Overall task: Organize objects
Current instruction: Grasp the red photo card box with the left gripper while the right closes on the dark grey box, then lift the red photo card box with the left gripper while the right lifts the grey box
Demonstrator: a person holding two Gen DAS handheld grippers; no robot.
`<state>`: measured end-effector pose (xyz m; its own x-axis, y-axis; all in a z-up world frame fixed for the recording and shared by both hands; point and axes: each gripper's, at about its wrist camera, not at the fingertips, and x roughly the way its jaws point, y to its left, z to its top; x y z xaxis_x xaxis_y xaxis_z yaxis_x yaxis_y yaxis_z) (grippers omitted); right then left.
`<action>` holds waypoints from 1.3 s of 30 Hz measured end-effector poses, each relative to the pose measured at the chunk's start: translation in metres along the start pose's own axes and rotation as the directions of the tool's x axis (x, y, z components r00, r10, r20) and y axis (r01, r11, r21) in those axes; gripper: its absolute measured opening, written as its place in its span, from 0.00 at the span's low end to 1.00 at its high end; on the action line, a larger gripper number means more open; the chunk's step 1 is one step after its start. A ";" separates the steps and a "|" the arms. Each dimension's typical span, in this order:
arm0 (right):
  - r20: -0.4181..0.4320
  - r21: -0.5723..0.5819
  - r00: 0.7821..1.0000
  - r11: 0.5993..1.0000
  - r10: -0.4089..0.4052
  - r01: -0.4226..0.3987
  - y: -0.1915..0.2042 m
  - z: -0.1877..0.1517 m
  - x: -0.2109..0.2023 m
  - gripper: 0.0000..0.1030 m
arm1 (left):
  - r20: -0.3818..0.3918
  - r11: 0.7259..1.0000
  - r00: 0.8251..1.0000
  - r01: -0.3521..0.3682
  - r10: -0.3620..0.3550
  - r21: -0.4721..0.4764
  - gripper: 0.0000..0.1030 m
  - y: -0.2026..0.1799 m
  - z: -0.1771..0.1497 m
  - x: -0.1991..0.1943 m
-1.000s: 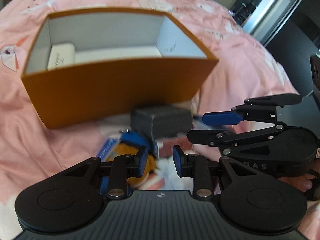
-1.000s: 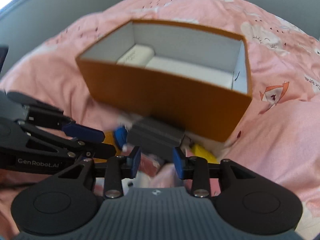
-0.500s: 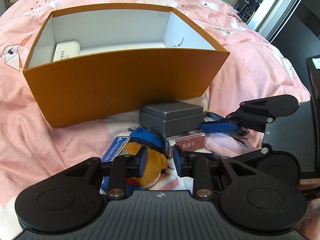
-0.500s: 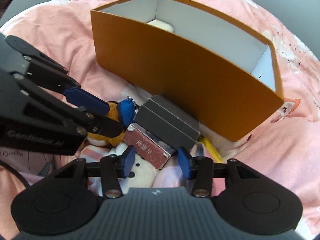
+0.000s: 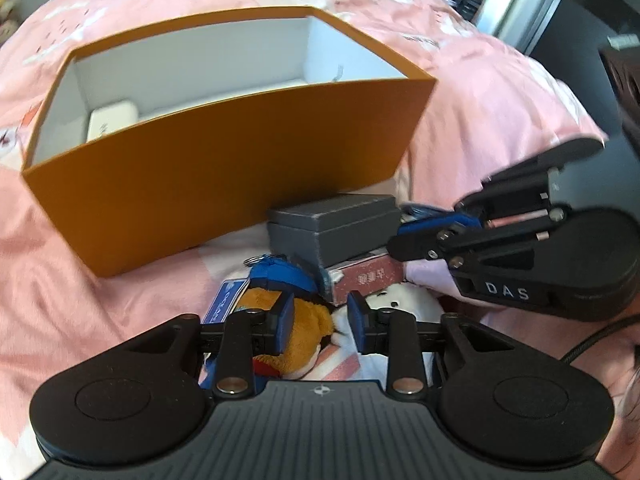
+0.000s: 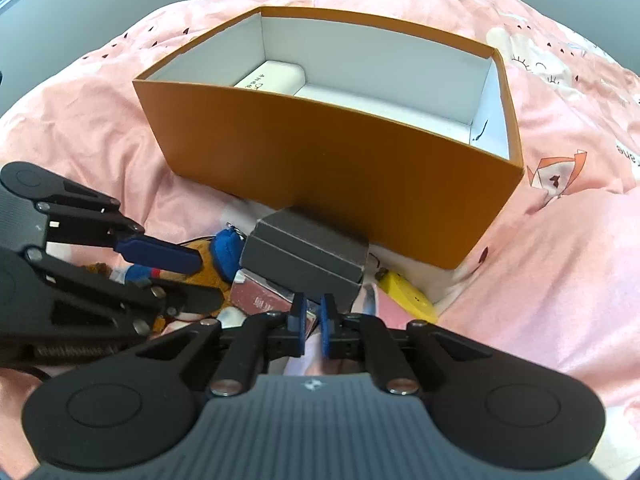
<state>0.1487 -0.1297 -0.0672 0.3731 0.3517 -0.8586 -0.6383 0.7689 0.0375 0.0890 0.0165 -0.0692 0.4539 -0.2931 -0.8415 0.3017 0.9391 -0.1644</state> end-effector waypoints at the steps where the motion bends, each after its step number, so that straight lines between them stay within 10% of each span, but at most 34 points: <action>1: 0.000 0.001 1.000 1.000 0.002 -0.002 -0.001 0.000 0.000 0.07 | 0.002 1.000 1.000 -0.003 0.003 0.029 0.43 -0.004 -0.001 0.001; 20: -0.004 -0.017 0.999 0.999 0.036 -0.036 -0.024 0.008 -0.007 0.16 | 0.128 0.822 0.972 -0.233 0.195 0.519 0.56 -0.058 -0.018 0.029; 29: 0.011 -0.053 0.992 0.991 0.123 -0.122 -0.031 0.011 -0.014 0.45 | 0.147 0.929 0.981 -0.166 0.122 0.332 0.52 -0.038 -0.001 0.021; 35: -0.007 -0.128 0.998 0.990 0.055 -0.056 -0.030 0.011 -0.004 0.43 | 0.144 0.956 0.986 -0.117 0.080 0.267 0.48 -0.033 0.010 0.017; 39: -0.021 -0.098 0.997 0.992 0.071 -0.073 -0.042 0.016 0.003 0.22 | 0.130 0.951 0.988 -0.114 0.079 0.289 0.48 -0.034 0.010 0.025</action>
<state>0.1873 -0.1522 -0.0632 0.3126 0.3945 -0.8641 -0.7268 0.6850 0.0498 0.0989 -0.0242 -0.0798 0.5816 -0.2393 -0.7775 0.4772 0.8744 0.0878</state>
